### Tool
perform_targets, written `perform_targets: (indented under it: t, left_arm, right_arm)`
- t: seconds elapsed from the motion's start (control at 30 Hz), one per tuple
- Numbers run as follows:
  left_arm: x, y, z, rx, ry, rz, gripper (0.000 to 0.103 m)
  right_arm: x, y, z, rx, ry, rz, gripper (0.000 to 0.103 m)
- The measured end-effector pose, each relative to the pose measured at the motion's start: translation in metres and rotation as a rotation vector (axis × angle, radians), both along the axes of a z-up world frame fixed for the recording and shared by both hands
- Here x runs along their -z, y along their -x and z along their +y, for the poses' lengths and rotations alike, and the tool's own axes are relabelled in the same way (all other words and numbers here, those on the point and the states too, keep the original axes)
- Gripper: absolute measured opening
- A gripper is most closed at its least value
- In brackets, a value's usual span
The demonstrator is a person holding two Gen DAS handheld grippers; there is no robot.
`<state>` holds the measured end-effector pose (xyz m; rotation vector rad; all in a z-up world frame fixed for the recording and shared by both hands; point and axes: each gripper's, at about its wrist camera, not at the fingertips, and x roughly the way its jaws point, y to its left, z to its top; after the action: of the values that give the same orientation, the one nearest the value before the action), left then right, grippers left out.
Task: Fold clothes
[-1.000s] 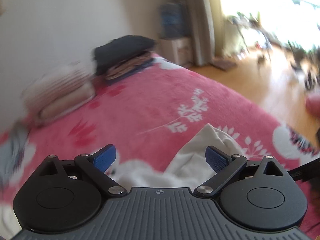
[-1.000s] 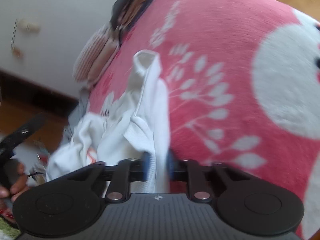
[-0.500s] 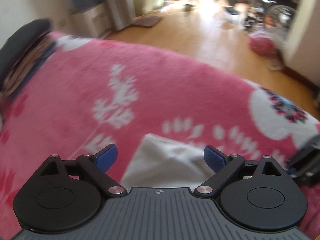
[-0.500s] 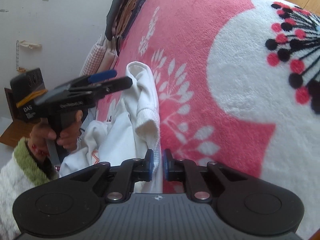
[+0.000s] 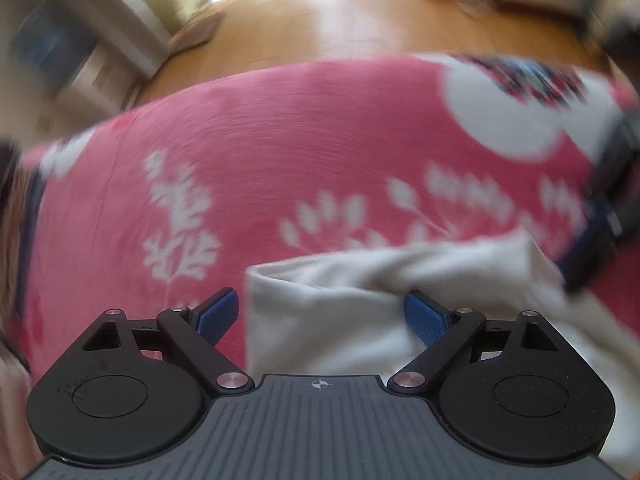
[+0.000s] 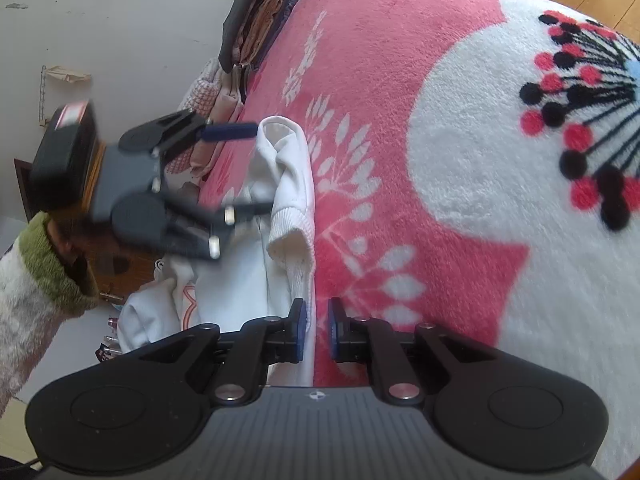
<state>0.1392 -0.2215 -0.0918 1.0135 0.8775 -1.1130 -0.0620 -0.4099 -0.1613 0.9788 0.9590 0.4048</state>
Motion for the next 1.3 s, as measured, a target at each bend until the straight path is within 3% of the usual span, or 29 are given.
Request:
perform_targets:
  t: [0.1,0.23,0.27,0.33,0.47,0.53,0.67,0.73,0.9,0.97,1.03,1.13,1.27,1.3]
  left_arm:
    - [0.010,-0.013,-0.007,-0.040,-0.018,0.076,0.093]
    - [0.017,-0.007,-0.009,-0.026,-0.024,0.078,0.089]
    - [0.015,-0.005,-0.007,-0.025,-0.017,0.079,0.076]
    - [0.010,0.001,-0.004,-0.024,0.001,0.078,0.060]
    - [0.001,0.019,0.004,-0.013,0.031,0.006,0.023]
    - [-0.005,0.026,0.009,-0.035,0.066,-0.044,0.016]
    - [-0.028,0.029,0.026,-0.148,0.179,-0.141,0.012]
    - [-0.039,0.030,0.035,-0.205,0.236,-0.189,0.012]
    - [-0.071,0.021,0.067,-0.399,0.331,-0.227,0.012]
    - [-0.082,0.022,0.080,-0.448,0.358,-0.253,0.012]
    - [-0.093,0.024,0.092,-0.490,0.385,-0.278,0.011]
    - [-0.109,0.027,0.112,-0.568,0.432,-0.319,0.009]
    - [-0.131,0.032,0.138,-0.656,0.504,-0.355,0.009]
    - [-0.133,0.035,0.141,-0.660,0.511,-0.360,0.008]
  right_arm:
    - [-0.001,0.002,-0.001,-0.003,0.000,0.006,0.013]
    - [-0.001,0.001,-0.001,-0.005,0.002,0.014,0.014]
    - [-0.001,0.001,0.000,-0.005,0.006,0.014,0.014]
    - [-0.002,0.001,0.001,-0.004,0.013,0.013,0.014]
    - [-0.006,0.000,0.005,-0.003,0.032,0.012,0.018]
    - [-0.009,0.001,0.007,-0.006,0.047,0.007,0.023]
    - [-0.018,0.006,0.014,-0.018,0.101,-0.016,0.030]
    - [-0.024,0.009,0.017,-0.021,0.127,-0.030,0.041]
    - [-0.038,0.015,0.031,-0.053,0.175,-0.062,0.048]
    - [-0.045,0.018,0.042,-0.092,0.184,-0.092,0.056]
    - [-0.053,0.023,0.059,-0.142,0.194,-0.141,0.076]
    - [-0.061,0.034,0.090,-0.246,0.203,-0.209,0.085]
    - [-0.053,0.052,0.138,-0.412,0.292,-0.243,0.087]
    - [-0.048,0.056,0.146,-0.422,0.331,-0.241,0.082]
